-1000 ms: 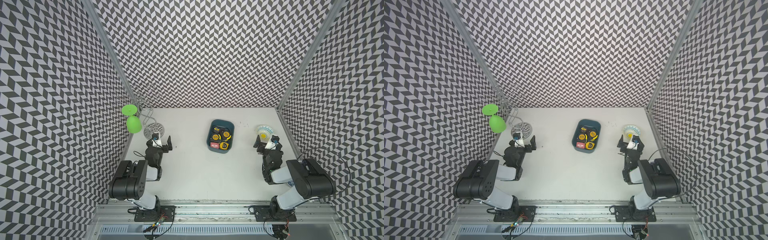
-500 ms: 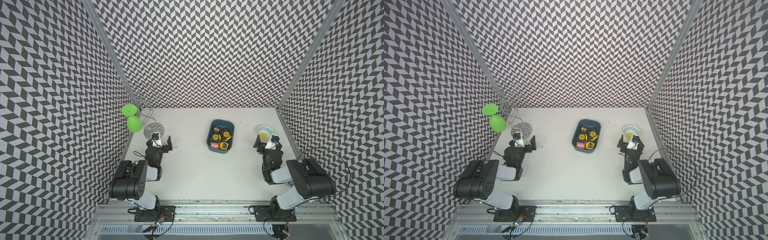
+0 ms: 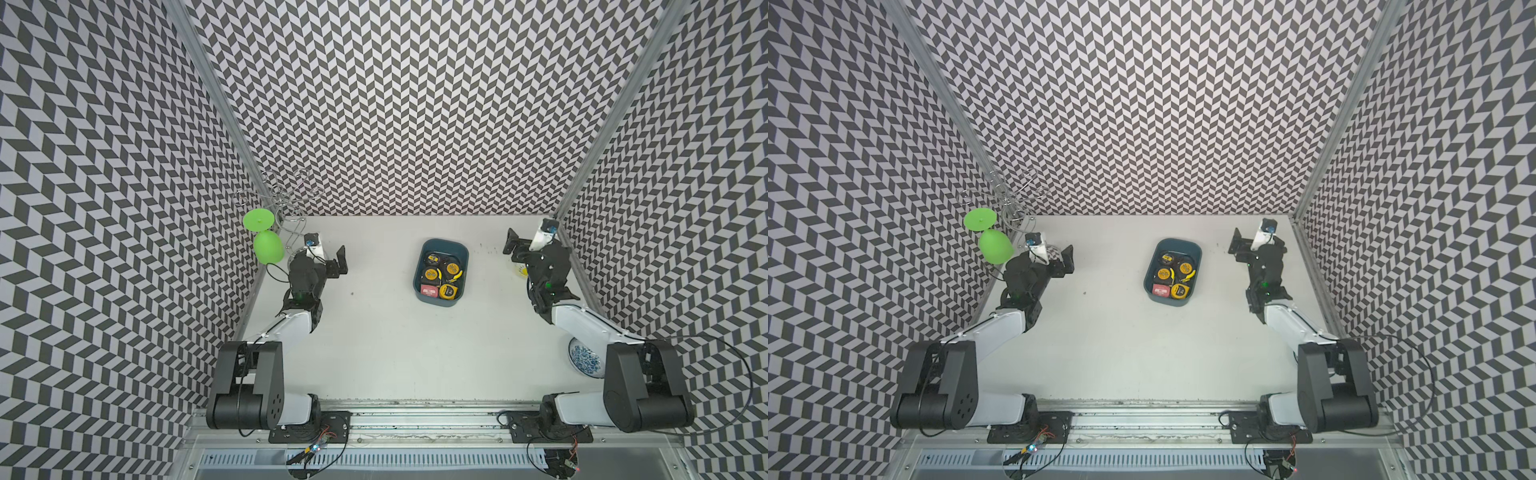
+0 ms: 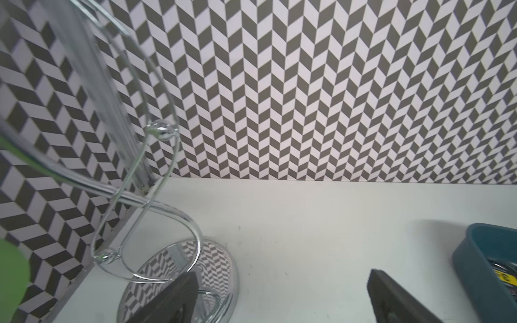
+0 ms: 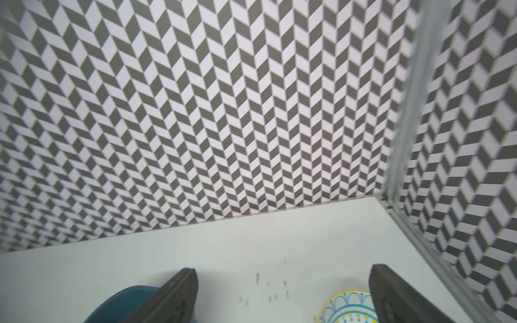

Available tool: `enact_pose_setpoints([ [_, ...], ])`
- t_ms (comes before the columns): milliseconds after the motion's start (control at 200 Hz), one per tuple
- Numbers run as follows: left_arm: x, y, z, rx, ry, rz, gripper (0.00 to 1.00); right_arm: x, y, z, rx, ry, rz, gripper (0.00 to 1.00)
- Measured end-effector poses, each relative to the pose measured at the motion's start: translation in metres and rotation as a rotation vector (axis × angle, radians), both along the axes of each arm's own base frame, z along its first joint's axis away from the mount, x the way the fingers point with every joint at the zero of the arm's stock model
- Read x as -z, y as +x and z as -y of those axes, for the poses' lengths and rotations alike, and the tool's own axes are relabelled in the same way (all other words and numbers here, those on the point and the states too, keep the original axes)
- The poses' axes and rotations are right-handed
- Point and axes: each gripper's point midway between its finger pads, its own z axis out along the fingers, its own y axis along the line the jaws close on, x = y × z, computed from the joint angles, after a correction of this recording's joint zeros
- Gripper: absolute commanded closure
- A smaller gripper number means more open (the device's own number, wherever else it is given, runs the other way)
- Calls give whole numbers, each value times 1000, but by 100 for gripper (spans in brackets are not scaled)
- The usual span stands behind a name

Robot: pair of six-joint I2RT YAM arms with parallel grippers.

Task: Take the tape measure out of the storage box
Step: Move the storage box to the center of the board.

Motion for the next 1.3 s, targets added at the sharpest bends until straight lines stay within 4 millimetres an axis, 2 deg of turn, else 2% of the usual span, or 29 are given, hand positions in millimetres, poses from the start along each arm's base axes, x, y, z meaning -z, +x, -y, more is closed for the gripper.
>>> enact_pose_setpoints([
  [100,-4,-4,19,60,-33,-59,1,16,24,-21,-101,50,-113,0],
  [220,4,-19,39,133,-78,-142,0,62,48,-46,-218,122,-297,1],
  [355,15,-33,55,197,-119,-220,0,113,56,-68,-308,204,-470,0],
  [516,15,-46,64,243,-154,-247,0,145,62,-91,-390,263,-586,1],
  [721,16,-55,70,276,-174,-259,0,167,56,-125,-476,286,-661,5],
  [891,21,-60,72,289,-183,-285,0,176,49,-153,-535,279,-703,8],
  [1102,17,-68,72,295,-195,-275,0,176,42,-177,-581,229,-715,15],
  [1302,20,-74,72,290,-213,-283,0,175,26,-216,-669,177,-719,19],
])
